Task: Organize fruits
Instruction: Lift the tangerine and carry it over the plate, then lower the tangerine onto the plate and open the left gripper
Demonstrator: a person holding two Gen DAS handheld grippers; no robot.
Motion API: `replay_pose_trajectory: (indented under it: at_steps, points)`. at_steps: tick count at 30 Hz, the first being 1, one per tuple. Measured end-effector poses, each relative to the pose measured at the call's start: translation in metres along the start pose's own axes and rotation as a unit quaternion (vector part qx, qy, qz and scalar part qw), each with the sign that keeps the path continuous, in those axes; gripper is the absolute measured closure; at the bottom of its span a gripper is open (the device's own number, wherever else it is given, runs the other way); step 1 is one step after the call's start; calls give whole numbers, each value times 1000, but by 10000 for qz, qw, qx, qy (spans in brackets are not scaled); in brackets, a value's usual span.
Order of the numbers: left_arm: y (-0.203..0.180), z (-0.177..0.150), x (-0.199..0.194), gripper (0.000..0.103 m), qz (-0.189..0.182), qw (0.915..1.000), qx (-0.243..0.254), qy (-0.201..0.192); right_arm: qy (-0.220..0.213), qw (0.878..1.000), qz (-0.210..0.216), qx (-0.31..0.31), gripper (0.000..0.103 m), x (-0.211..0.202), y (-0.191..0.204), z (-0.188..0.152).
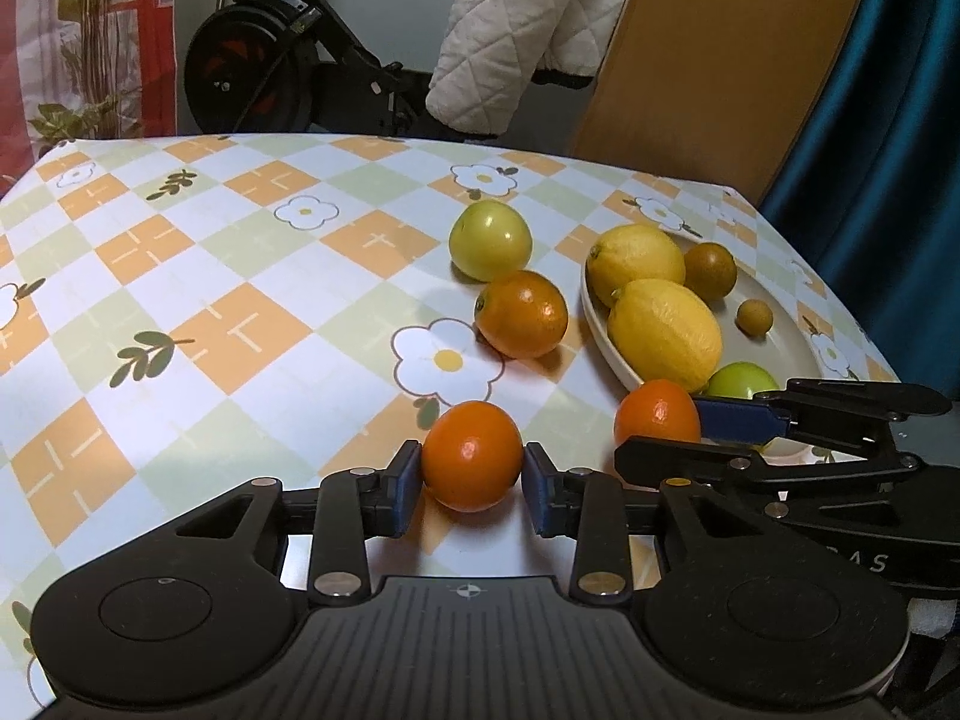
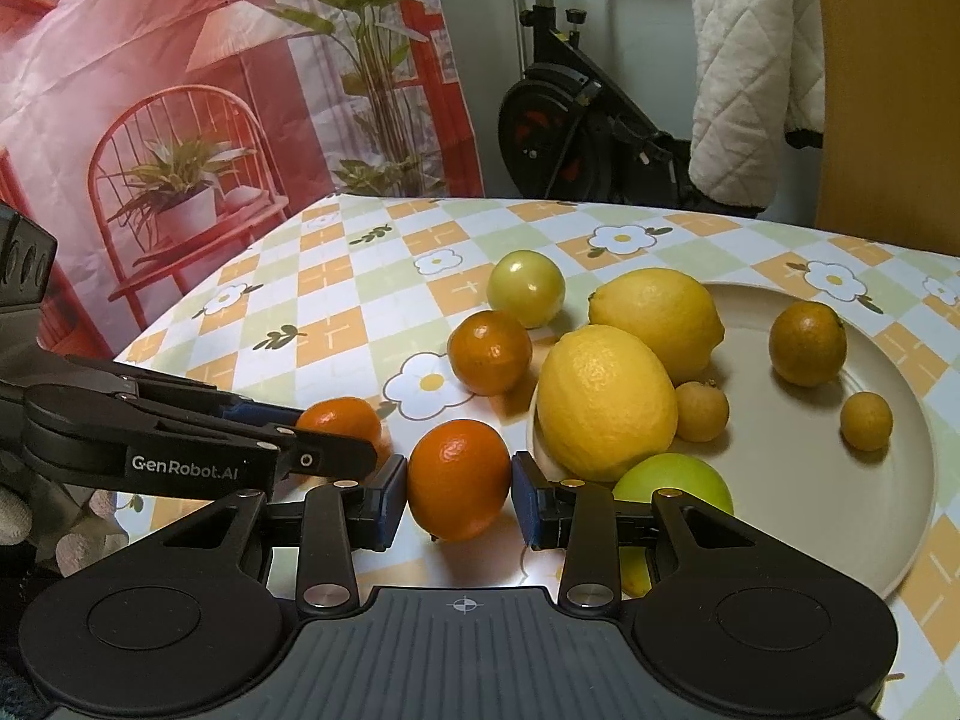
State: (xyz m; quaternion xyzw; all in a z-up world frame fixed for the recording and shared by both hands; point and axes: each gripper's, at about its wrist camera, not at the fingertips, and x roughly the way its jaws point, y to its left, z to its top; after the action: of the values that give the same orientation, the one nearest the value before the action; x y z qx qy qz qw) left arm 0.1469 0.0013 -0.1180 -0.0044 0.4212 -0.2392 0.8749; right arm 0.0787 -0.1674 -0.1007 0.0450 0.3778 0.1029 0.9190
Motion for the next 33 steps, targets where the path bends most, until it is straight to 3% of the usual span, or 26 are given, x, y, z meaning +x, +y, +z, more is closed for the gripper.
replay_pose_trajectory:
  at_steps: [15,33]
  points:
    - [-27,21,-15,65,-222,9986,351,-330,-407,9991,-120,21,69,-24,-9,7]
    - [-108,57,10,65,-591,9905,1188,-353,-771,9928,-784,485,69,-54,-101,0]
